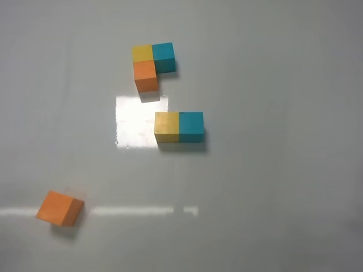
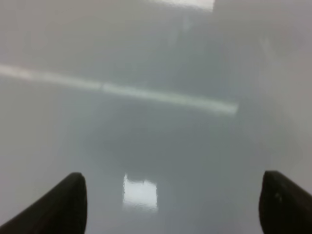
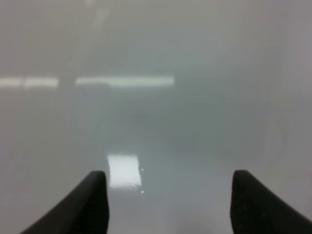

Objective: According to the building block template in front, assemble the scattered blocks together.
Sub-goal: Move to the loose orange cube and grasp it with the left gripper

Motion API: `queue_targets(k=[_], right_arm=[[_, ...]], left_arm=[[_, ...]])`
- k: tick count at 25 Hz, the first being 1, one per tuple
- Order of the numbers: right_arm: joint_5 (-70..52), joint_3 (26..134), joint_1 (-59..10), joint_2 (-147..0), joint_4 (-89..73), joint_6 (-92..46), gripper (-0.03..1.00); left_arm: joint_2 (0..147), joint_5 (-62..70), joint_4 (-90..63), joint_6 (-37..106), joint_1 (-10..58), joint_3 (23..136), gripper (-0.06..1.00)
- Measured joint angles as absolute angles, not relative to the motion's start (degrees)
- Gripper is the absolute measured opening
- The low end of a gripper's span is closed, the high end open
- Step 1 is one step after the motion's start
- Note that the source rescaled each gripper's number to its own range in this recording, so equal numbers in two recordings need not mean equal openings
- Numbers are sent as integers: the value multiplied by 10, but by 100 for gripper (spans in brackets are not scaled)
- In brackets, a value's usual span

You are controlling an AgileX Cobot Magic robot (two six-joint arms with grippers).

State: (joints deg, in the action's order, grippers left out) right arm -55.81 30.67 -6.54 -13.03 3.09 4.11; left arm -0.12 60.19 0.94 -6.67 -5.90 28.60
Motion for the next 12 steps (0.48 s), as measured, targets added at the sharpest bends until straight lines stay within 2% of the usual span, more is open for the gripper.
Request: queue_targets(k=[6,12], right_arm=[[-554,300,-65,-114,31,42,40],[-556,296,-65,-10,40,41,40]], left_arm=[[-1,602,9,-66,-59,286,71],[-1,602,9,-66,-59,286,71]])
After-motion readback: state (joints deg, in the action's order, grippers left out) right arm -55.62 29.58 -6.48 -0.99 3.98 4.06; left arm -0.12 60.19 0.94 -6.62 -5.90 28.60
